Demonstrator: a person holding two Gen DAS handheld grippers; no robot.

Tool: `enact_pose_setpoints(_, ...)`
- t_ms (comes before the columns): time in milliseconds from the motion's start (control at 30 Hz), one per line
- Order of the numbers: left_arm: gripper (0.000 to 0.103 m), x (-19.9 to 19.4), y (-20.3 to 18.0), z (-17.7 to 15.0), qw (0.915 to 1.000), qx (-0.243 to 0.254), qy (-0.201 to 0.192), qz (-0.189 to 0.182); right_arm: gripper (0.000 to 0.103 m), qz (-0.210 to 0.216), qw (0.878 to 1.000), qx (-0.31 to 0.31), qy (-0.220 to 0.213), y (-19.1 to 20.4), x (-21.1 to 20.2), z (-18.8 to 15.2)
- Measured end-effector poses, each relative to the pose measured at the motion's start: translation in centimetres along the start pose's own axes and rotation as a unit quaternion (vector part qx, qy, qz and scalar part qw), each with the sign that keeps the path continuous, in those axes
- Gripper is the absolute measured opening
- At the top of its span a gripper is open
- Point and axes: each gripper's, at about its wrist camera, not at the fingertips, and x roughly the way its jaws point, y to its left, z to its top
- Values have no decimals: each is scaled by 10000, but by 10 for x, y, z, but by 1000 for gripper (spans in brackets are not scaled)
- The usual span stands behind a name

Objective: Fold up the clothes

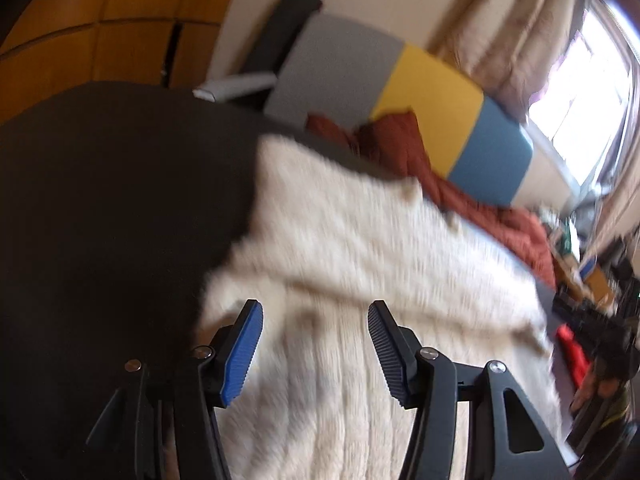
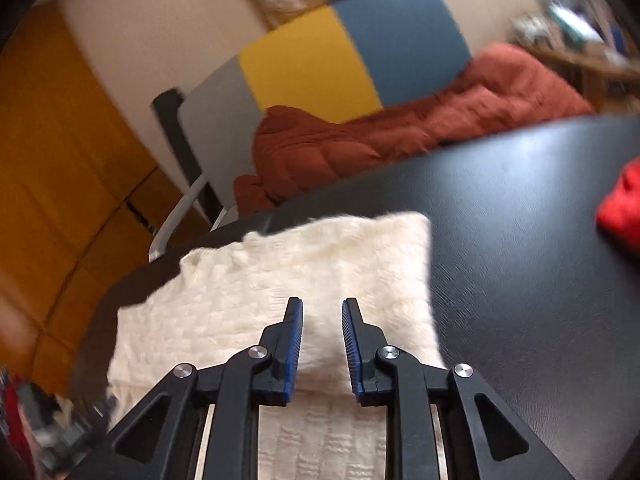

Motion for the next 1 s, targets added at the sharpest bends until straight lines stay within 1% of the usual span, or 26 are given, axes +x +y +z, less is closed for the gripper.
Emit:
enact_pose_setpoints(33, 56, -1, 1, 8, 10000, -20, -59, -3, 28, -2, 9998, -206, 46, 9, 3, 1)
enact_pose_setpoints(67, 56, 0, 0, 18, 9999, -12, -122, 7, 29, -36, 9989, -450, 106, 21, 8, 0)
enact_pose_setpoints(167, 56, 10, -7, 48, 9996, 135, -264, -5, 29, -277, 9916, -1206, 378, 51, 33, -7)
enact_pose_setpoints(267, 56, 29, -20, 71, 9988, 422, -245, 36, 29, -604, 9834, -1608, 582, 61, 52, -15)
enact_pose_setpoints(333, 56, 47, -30, 81, 9971, 732, -164, 90, 29, -723, 9813, -1676, 609, 58, 56, -19)
enact_pose_setpoints(367, 56, 57, -34, 84, 9960, 880, -97, 148, 31, -745, 9810, -1687, 608, 55, 57, -21)
enact_pose_setpoints(500, 56, 92, -42, 85, 9897, 1345, 244, 432, 36, -770, 9796, -1801, 457, 48, 55, -32)
enact_pose_setpoints(567, 57, 112, -36, 75, 9872, 1382, 461, 647, 36, -796, 9804, -1757, 408, 47, 54, -33)
enact_pose_setpoints(600, 61, 119, -30, 70, 9875, 1315, 533, 689, 37, -807, 9802, -1760, 409, 48, 56, -32)
enact_pose_setpoints(700, 64, 123, -20, 71, 9922, 1039, 477, 496, 38, -841, 9798, -1767, 411, 49, 65, -27)
enact_pose_setpoints(867, 67, 144, -29, 82, 9879, 1258, 387, 819, 39, -898, 9790, -1780, 414, 52, 79, -20)
enact_pose_setpoints(1000, 70, 161, -33, 96, 9859, 1324, 334, 963, 39, -908, 9796, -1745, 401, 52, 92, -10)
